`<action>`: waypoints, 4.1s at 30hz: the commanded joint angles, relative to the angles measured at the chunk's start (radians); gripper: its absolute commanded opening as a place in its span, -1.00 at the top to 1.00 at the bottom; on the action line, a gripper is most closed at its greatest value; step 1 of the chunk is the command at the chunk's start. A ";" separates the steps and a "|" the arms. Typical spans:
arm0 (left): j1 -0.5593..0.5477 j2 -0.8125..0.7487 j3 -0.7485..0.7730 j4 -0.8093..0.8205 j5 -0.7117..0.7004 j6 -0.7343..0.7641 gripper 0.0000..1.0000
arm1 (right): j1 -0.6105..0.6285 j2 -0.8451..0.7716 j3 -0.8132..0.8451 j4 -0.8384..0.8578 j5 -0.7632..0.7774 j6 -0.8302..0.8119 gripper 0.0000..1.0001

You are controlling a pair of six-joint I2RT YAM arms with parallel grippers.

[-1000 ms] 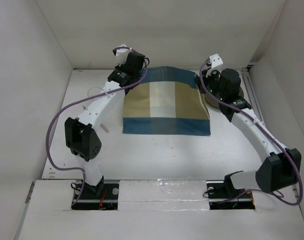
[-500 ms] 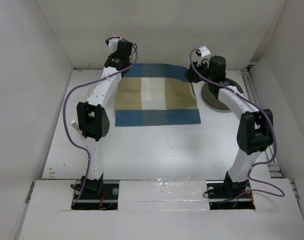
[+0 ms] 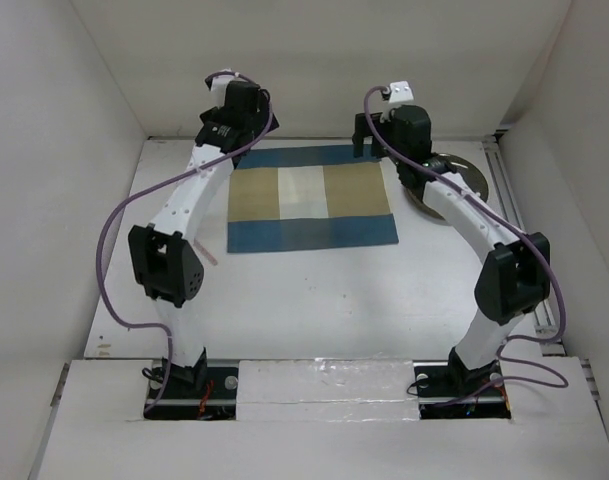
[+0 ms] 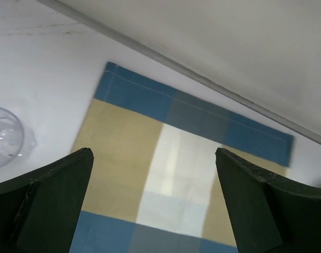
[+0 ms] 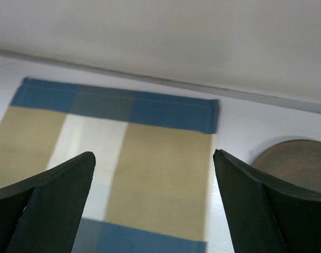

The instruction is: Set the dinner table for one person

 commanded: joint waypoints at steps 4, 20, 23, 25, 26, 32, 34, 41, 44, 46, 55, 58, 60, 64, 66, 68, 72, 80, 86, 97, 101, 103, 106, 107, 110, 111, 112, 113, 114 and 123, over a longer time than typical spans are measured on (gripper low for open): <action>-0.013 -0.161 -0.282 0.128 0.160 -0.074 -0.98 | 0.057 0.066 -0.047 -0.054 0.041 0.100 -1.00; -0.022 0.102 -0.373 -0.049 0.178 -0.189 -0.98 | 0.033 0.533 0.394 -0.590 -0.056 0.104 -1.00; -0.022 0.148 -0.362 -0.079 0.168 -0.189 -0.98 | 0.033 0.636 0.599 -0.739 -0.047 0.104 -1.00; -0.022 0.170 -0.362 -0.093 0.158 -0.189 -0.98 | 0.033 0.699 0.680 -0.825 -0.033 0.094 -1.00; -0.022 0.181 -0.350 -0.105 0.158 -0.189 -0.98 | 0.033 0.711 0.691 -0.842 -0.020 0.094 -1.00; -0.022 0.285 -0.254 -0.135 0.179 -0.168 -0.98 | 0.011 0.709 0.647 -0.858 0.030 0.094 -1.00; -0.022 0.307 -0.244 -0.135 0.188 -0.168 -0.98 | 0.002 0.709 0.647 -0.868 0.030 0.094 -1.00; -0.022 0.327 -0.209 -0.135 0.220 -0.168 -0.98 | -0.033 0.765 0.725 -0.904 0.041 0.094 -1.00; -0.022 0.337 -0.187 -0.135 0.239 -0.168 -0.98 | -0.043 0.788 0.786 -0.925 0.021 0.094 -1.00; -0.022 0.348 -0.177 -0.135 0.239 -0.168 -0.98 | -0.052 0.799 0.809 -0.925 0.006 0.094 -1.00; -0.022 0.379 -0.120 -0.125 0.268 -0.168 -0.98 | -0.081 0.850 0.883 -0.896 -0.100 0.076 -1.00; -0.022 0.379 -0.120 -0.125 0.277 -0.168 -0.98 | -0.081 0.862 0.910 -0.896 -0.100 0.065 -1.00; -0.022 0.370 -0.120 -0.116 0.288 -0.168 -0.98 | -0.081 0.873 0.919 -0.896 -0.100 0.056 -1.00; -0.022 0.370 -0.131 -0.116 0.288 -0.168 -0.98 | -0.081 0.871 0.909 -0.896 -0.119 0.056 -1.00; -0.022 0.357 -0.131 -0.116 0.288 -0.168 -0.98 | -0.081 0.833 0.857 -0.870 -0.128 0.056 -1.00; -0.022 0.348 -0.131 -0.116 0.288 -0.168 -0.98 | -0.081 0.811 0.845 -0.858 -0.128 0.056 -1.00; -0.022 0.313 -0.112 -0.125 0.279 -0.168 -0.98 | -0.081 0.768 0.854 -0.858 -0.128 0.056 -1.00; -0.022 0.265 -0.037 -0.154 0.259 -0.168 -0.98 | -0.081 0.712 0.921 -0.867 -0.128 0.056 -1.00; -0.022 0.244 0.035 -0.205 0.259 -0.168 -0.98 | -0.081 0.606 0.862 -0.823 -0.085 0.056 -1.00; -0.022 -0.185 -0.167 -0.209 0.132 -0.178 -0.98 | -0.293 -0.013 0.049 -0.319 -0.249 0.122 -1.00; 0.021 -0.340 -0.209 -0.246 0.131 -0.148 -0.98 | -0.470 -0.098 -0.135 -0.228 -0.376 0.166 -1.00; 0.050 -0.393 -0.209 -0.276 0.141 -0.116 -0.98 | -0.533 -0.108 -0.195 -0.184 -0.433 0.166 -1.00; 0.117 -0.485 -0.209 -0.301 0.141 -0.017 -0.98 | -0.622 -0.108 -0.255 -0.172 -0.399 0.197 -1.00; 0.164 -0.532 -0.232 -0.312 0.141 -0.002 -0.98 | -0.653 -0.108 -0.271 -0.161 -0.387 0.206 -1.00; 0.215 -0.615 -0.383 -0.271 0.113 -0.005 -0.98 | -0.688 -0.077 -0.321 -0.109 -0.346 0.254 -1.00; 0.216 -0.685 -0.431 -0.239 0.113 -0.005 -0.98 | -0.697 -0.056 -0.332 -0.073 -0.346 0.266 -1.00; 0.216 -0.722 -0.480 -0.202 0.159 0.010 -0.98 | -0.708 -0.042 -0.332 -0.072 -0.335 0.278 -1.00; 0.216 -0.756 -0.564 -0.141 0.168 0.010 -0.98 | -0.708 -0.026 -0.332 -0.072 -0.335 0.278 -1.00; 0.216 -0.808 -0.595 -0.125 0.168 0.010 -0.98 | -0.723 -0.013 -0.332 -0.060 -0.335 0.278 -1.00; 0.216 -0.983 -0.807 0.001 0.121 0.035 -0.98 | -0.770 0.191 -0.233 -0.020 -0.416 0.285 -0.95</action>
